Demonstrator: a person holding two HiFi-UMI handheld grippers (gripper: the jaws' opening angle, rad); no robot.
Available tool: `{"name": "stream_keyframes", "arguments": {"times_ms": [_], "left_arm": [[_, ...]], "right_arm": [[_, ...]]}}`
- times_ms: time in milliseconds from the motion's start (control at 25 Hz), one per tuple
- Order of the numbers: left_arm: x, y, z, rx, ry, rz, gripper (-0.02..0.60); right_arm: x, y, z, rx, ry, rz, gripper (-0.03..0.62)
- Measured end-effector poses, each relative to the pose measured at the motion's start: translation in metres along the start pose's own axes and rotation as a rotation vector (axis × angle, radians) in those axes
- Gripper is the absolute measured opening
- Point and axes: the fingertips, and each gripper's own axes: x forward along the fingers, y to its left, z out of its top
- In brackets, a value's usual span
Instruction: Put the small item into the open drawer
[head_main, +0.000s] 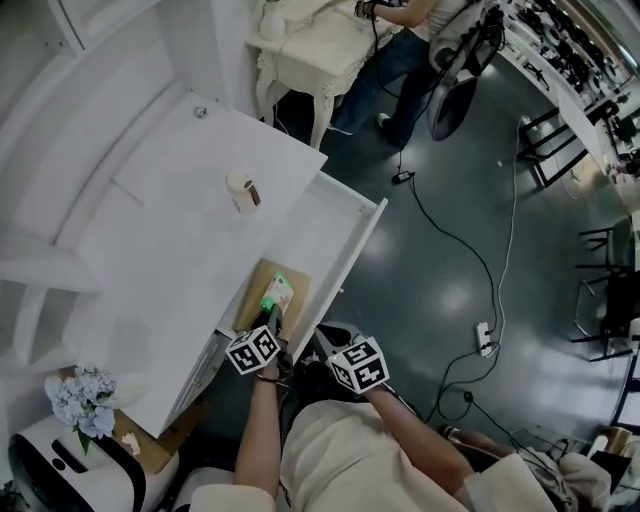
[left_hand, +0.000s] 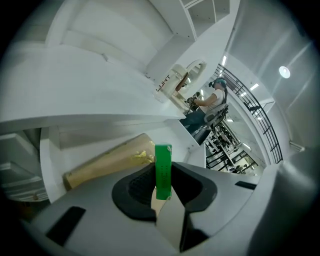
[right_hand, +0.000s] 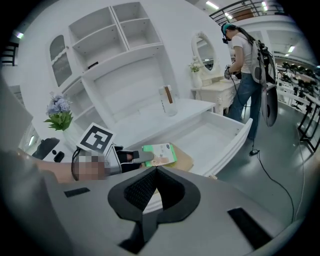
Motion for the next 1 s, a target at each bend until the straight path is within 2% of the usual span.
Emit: {"name": "stream_keyframes", "arguments": {"times_ms": [520, 1000], "left_arm": [[0.012, 0.016, -0.018, -0.110, 0.043, 0.042, 0.125], [0.016, 0.025, -0.037, -0.124, 0.115, 0.062, 0.152]], "right_arm": [[0.002, -0.003, -0.014, 0.006, 0.029, 0.007, 0.025], [0.003, -0.012, -0.014, 0.011, 0.033, -0.004, 0.024]]}}
